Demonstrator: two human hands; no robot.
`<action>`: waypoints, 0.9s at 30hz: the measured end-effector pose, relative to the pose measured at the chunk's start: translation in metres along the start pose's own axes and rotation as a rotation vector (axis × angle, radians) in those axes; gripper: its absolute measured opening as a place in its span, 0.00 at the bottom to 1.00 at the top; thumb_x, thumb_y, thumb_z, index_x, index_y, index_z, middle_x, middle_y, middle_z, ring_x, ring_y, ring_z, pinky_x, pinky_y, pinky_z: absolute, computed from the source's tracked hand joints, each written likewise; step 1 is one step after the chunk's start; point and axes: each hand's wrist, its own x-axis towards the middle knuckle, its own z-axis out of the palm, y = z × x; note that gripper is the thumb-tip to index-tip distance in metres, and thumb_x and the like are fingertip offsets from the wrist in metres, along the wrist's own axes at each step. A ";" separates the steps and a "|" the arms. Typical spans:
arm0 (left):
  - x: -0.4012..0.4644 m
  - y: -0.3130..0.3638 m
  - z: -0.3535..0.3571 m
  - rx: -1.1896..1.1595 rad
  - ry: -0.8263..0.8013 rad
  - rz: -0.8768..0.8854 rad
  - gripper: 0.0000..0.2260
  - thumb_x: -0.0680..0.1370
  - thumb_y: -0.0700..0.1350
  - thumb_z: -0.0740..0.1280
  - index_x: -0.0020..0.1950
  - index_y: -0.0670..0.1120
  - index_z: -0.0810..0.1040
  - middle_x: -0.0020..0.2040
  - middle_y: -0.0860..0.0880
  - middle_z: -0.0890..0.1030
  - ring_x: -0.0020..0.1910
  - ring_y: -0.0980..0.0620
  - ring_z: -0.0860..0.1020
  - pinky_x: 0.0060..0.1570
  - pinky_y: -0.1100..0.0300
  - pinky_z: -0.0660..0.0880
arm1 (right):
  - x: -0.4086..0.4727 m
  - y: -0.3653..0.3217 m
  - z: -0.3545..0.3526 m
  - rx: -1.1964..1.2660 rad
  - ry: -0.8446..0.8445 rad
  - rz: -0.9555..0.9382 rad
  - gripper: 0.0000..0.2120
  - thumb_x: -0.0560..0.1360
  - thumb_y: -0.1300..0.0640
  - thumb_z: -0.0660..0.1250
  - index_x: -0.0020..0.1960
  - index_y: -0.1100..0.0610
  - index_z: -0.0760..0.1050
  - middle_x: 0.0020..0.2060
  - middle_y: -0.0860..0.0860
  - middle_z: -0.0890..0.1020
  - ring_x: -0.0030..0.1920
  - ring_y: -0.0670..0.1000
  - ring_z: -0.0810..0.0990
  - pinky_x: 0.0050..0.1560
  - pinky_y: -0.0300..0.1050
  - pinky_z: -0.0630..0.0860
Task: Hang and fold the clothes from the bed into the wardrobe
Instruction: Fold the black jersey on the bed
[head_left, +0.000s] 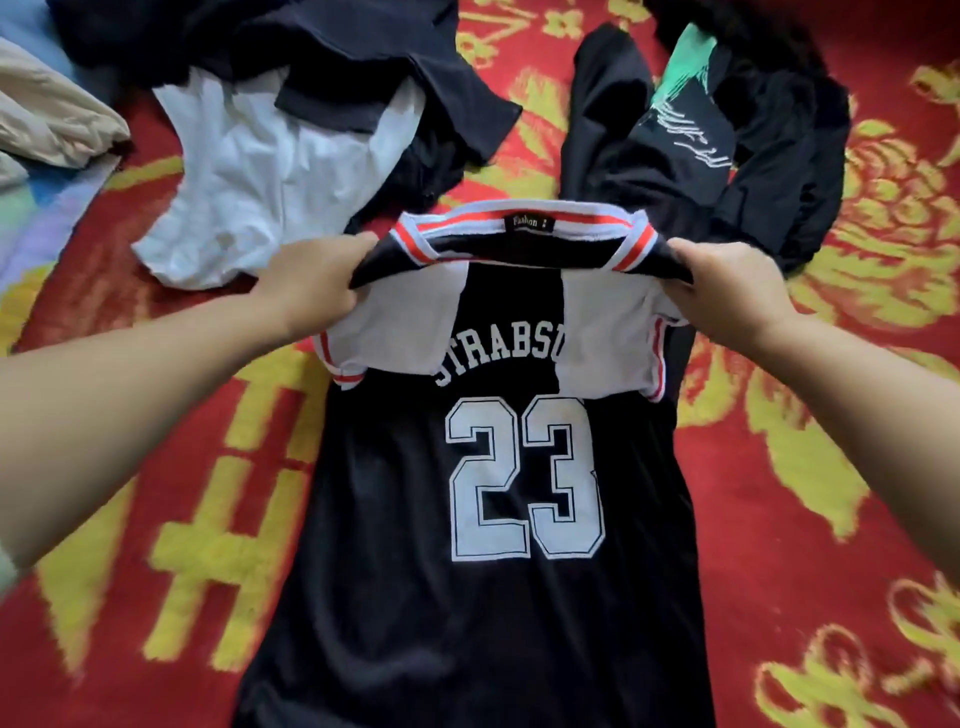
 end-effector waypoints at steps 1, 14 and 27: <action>-0.017 0.001 0.001 -0.014 -0.009 0.067 0.10 0.70 0.38 0.70 0.43 0.43 0.69 0.43 0.38 0.79 0.42 0.36 0.78 0.32 0.53 0.65 | -0.017 0.000 -0.001 0.040 0.013 -0.080 0.08 0.72 0.58 0.65 0.47 0.62 0.77 0.36 0.60 0.81 0.37 0.65 0.81 0.30 0.50 0.72; -0.207 0.031 0.082 0.335 -0.715 0.310 0.31 0.74 0.48 0.63 0.76 0.49 0.55 0.61 0.50 0.72 0.61 0.50 0.73 0.54 0.56 0.68 | -0.212 -0.039 0.054 -0.113 -0.870 -0.358 0.43 0.73 0.45 0.66 0.77 0.42 0.41 0.54 0.50 0.75 0.56 0.54 0.76 0.48 0.46 0.74; -0.079 0.038 0.060 0.169 -0.615 -0.079 0.38 0.74 0.48 0.69 0.78 0.48 0.50 0.73 0.44 0.64 0.72 0.45 0.62 0.71 0.43 0.53 | -0.073 -0.057 0.045 -0.003 -0.855 0.017 0.44 0.71 0.46 0.71 0.77 0.52 0.48 0.69 0.55 0.68 0.69 0.58 0.66 0.64 0.52 0.69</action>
